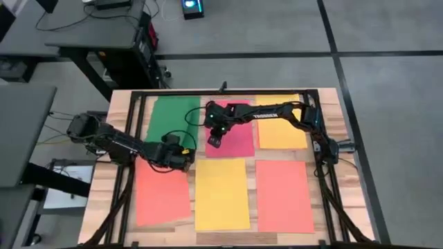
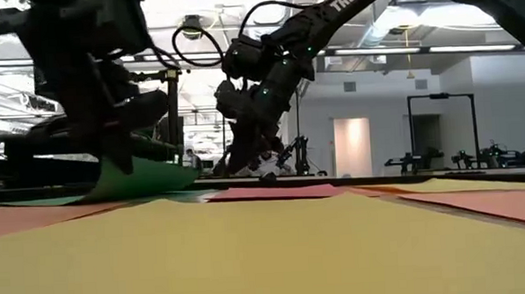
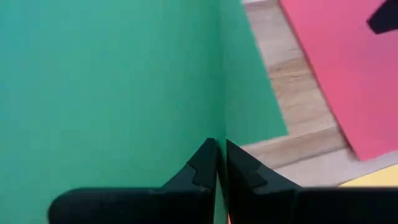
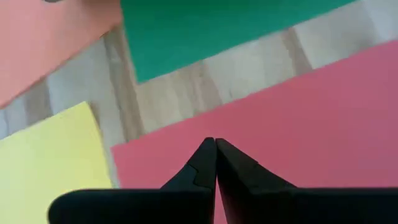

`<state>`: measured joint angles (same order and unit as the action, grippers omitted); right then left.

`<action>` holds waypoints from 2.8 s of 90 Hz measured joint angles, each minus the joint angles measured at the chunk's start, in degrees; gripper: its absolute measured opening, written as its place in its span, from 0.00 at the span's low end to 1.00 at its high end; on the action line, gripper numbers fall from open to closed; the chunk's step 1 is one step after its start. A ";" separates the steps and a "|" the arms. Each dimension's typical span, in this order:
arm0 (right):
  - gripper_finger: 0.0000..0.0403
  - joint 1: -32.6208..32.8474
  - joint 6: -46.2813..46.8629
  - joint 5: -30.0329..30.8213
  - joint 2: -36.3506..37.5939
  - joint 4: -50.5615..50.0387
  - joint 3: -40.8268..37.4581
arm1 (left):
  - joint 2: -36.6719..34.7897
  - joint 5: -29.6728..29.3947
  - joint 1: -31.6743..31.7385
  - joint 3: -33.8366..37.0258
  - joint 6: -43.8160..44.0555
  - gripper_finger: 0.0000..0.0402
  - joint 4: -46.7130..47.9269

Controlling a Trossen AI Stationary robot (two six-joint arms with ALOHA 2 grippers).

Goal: Organize paper
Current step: Stack the green paper on top of the green paper

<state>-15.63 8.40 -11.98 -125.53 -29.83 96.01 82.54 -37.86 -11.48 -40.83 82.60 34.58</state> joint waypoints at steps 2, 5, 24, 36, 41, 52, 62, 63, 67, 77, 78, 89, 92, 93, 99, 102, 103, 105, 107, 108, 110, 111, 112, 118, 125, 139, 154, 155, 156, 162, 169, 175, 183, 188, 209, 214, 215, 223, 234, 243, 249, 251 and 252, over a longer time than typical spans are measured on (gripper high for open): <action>0.00 -0.17 -0.29 0.03 0.03 -0.12 0.00 | 0.00 0.16 0.29 -0.01 -1.00 0.00 -0.60; 0.00 -0.38 -0.87 0.02 0.23 -0.40 0.00 | 0.00 0.44 0.68 -0.01 -2.58 0.00 -1.42; 0.00 -0.69 -2.46 0.04 1.99 -0.58 -0.51 | 0.00 2.46 2.64 -0.01 -7.74 0.00 -3.01; 0.00 -0.23 -3.41 0.07 3.99 0.53 -1.78 | 0.00 3.29 3.55 -0.01 -9.17 0.00 -3.13; 0.00 0.12 -4.11 0.06 5.34 1.73 -3.52 | 0.00 3.59 3.92 -0.03 -9.23 0.00 -2.90; 0.00 0.71 -2.98 0.03 9.93 10.55 -11.55 | 0.00 3.79 4.84 -0.03 -8.66 0.00 -1.80; 0.00 0.49 -0.24 -1.38 15.06 18.77 -19.68 | 0.00 3.82 5.77 -0.03 -9.74 0.00 -2.48; 0.00 0.45 0.02 -1.41 15.55 19.35 -20.33 | 0.00 3.82 5.88 -0.03 -9.88 0.00 -2.60; 0.00 0.16 0.70 -1.41 17.64 21.26 -22.79 | 0.00 3.83 6.24 -0.03 -10.53 0.00 -3.24; 0.00 0.04 1.04 -1.38 21.64 22.37 -27.18 | 0.00 3.84 7.11 -0.03 -13.68 0.00 -6.91; 0.00 0.05 1.03 -1.38 21.99 22.35 -27.53 | 0.00 3.84 7.19 -0.03 -14.08 0.00 -7.36; 0.00 0.18 0.79 -1.43 24.80 23.11 -30.36 | 0.00 4.18 7.93 -0.03 -17.63 0.00 -11.51; 0.00 0.28 0.79 -1.43 25.27 23.11 -30.88 | 0.00 4.65 8.12 -0.03 -18.43 0.00 -12.07; 0.00 0.31 0.79 -1.43 25.36 23.01 -30.97 | 0.00 4.73 8.17 -0.03 -18.67 0.00 -12.28; 0.00 0.58 0.72 -1.41 25.59 22.96 -31.08 | 0.00 5.76 8.40 -0.03 -19.98 0.00 -12.68; 0.00 0.60 0.54 -1.41 25.61 22.82 -31.17 | 0.00 6.33 8.46 -0.03 -20.77 0.00 -12.69; 0.00 0.59 0.43 -1.41 25.62 22.77 -31.17 | 0.00 6.46 8.47 -0.03 -21.05 0.00 -12.69; 0.00 0.56 0.32 -1.41 25.63 22.78 -31.17 | 0.00 6.70 8.46 -0.03 -21.63 0.00 -12.66; 0.00 0.56 0.17 -1.41 25.63 22.87 -31.17 | 0.00 7.04 8.45 -0.03 -22.21 0.00 -12.60; 0.00 0.56 0.16 -1.41 25.63 22.87 -31.17 | 0.00 7.29 8.45 -0.03 -22.57 0.00 -12.57; 0.00 0.56 0.18 -1.41 25.63 22.84 -31.17 | 0.00 7.80 8.45 -0.03 -23.32 0.00 -12.53; 0.00 0.56 0.17 -1.41 25.63 22.83 -31.17 | 0.00 7.99 8.45 -0.03 -23.71 0.00 -12.51; 0.00 0.56 0.16 -1.41 25.63 22.83 -31.17 | 0.00 8.14 8.45 -0.03 -24.12 0.00 -12.50; 0.00 0.56 0.16 -1.41 25.63 22.85 -31.17 | 0.00 9.22 8.45 -0.03 -25.61 0.00 -11.99; 0.00 0.56 0.16 -1.41 25.63 23.04 -31.17 | 0.00 9.28 8.73 -0.03 -25.80 0.00 -10.61; 0.00 0.53 0.16 -1.41 25.63 23.29 -31.17 | 0.00 9.28 10.08 -0.03 -26.08 0.00 -9.11; 0.00 0.56 0.16 -1.41 25.63 23.48 -31.17 | 0.00 9.57 11.96 -0.03 -28.78 0.00 -9.17; 0.00 0.56 0.16 -1.41 25.63 23.48 -31.17 | 0.00 9.65 12.06 -0.03 -28.81 0.00 -9.18; 0.00 0.56 0.16 -1.41 25.63 23.48 -31.17 | 0.00 9.74 12.15 -0.03 -28.83 0.00 -9.20; 0.00 0.56 0.16 -1.41 25.63 23.48 -31.17 | 0.00 10.40 12.69 -0.03 -29.63 0.00 -9.24; 0.00 0.56 0.16 -1.40 25.63 23.48 -31.17 | 0.00 10.53 13.20 -0.03 -31.20 0.00 -9.91; 0.00 0.56 0.16 -1.40 25.63 23.48 -31.17 | 0.00 10.66 13.66 -0.03 -32.63 0.00 -10.93; 0.00 0.56 0.16 -1.38 25.63 23.46 -31.17 | 0.00 10.85 14.36 -0.03 -34.12 0.00 -12.22; 0.00 0.56 0.15 -1.38 25.63 23.48 -31.17 | 0.00 11.11 14.80 -0.03 -35.10 0.00 -13.05; 0.00 0.56 0.11 -1.38 25.63 23.44 -31.17 | 0.00 13.35 15.40 -0.03 -38.73 0.00 -14.89; 0.00 0.56 0.11 -1.38 25.63 23.44 -31.17 | 0.00 13.71 15.40 -0.03 -38.84 0.00 -14.64; 0.00 0.56 0.11 -1.38 25.63 23.44 -31.17 | 0.00 13.73 15.40 -0.03 -38.85 0.00 -14.56; 0.00 0.56 0.11 -1.38 25.63 23.44 -31.17 | 0.00 13.80 15.40 -0.03 -38.85 0.00 -14.13; 0.00 0.56 0.11 -1.38 25.63 23.45 -31.17 | 0.00 13.80 15.67 -0.03 -38.82 0.00 -13.06; 0.00 0.56 0.11 -1.38 25.63 23.44 -31.17 | 0.00 13.78 16.10 -0.03 -38.75 0.00 -12.17; 0.00 0.56 0.11 -1.38 25.63 23.44 -31.17 | 0.00 13.78 16.42 -0.03 -38.52 0.00 -11.63; 0.00 0.56 0.11 -1.38 25.63 23.44 -31.17 | 0.00 13.78 16.51 -0.03 -38.54 0.00 -11.58; 0.00 0.56 0.11 -1.38 25.63 23.44 -31.17 | 0.00 13.78 16.55 -0.03 -38.56 0.00 -11.58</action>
<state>-15.07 8.51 -13.37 -99.90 -6.39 64.84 82.54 -24.08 5.08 -40.86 44.04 23.00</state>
